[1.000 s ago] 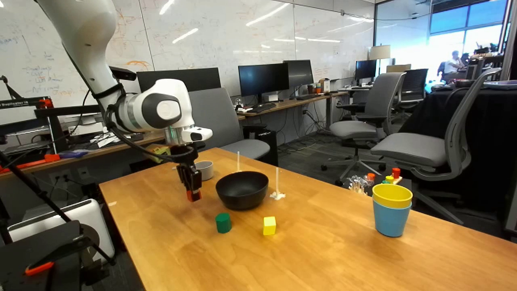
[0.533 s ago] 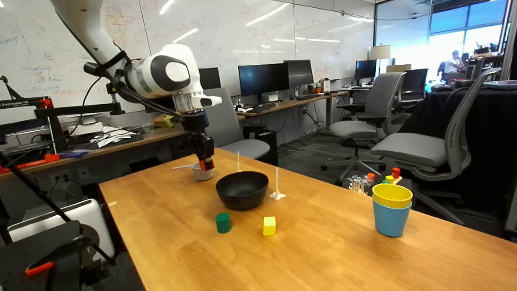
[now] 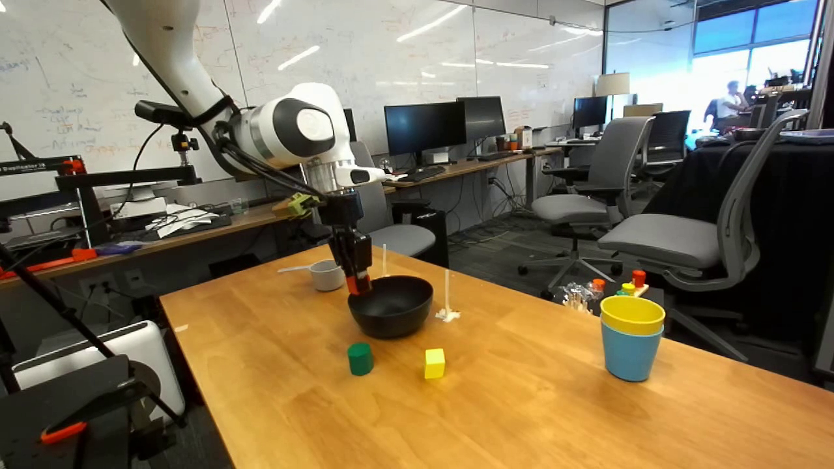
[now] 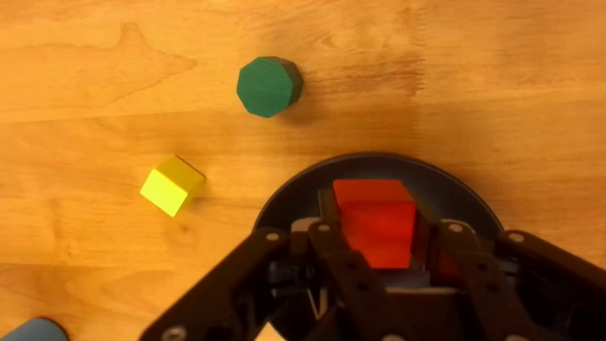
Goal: Pick up all the block toys from the table and put them in the bowl
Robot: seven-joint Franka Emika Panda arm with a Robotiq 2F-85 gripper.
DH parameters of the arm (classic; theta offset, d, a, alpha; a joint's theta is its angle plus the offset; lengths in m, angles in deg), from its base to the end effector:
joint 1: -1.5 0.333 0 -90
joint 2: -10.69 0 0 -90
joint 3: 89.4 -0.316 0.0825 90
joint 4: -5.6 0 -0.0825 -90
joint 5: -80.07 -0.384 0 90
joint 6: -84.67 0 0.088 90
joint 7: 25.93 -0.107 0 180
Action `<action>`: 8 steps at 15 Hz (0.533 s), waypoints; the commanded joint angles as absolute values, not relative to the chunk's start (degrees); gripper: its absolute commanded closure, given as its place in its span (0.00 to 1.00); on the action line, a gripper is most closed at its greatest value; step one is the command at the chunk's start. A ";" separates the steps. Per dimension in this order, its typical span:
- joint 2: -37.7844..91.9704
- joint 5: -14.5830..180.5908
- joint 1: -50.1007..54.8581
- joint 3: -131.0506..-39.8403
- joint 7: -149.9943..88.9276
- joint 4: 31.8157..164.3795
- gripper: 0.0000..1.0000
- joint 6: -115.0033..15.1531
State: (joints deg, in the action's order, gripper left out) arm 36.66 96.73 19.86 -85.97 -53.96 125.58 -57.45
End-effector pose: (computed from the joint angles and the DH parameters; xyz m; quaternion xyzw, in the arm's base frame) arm 0.5568 0.1495 0.1967 0.9946 0.0064 0.0044 0.1038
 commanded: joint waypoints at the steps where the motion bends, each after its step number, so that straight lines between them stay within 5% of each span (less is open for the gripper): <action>1: 42.84 97.64 19.70 -85.49 -55.42 123.72 0.87 -63.96; 8: 47.16 89.30 21.42 -86.40 -54.51 121.07 0.87 -76.23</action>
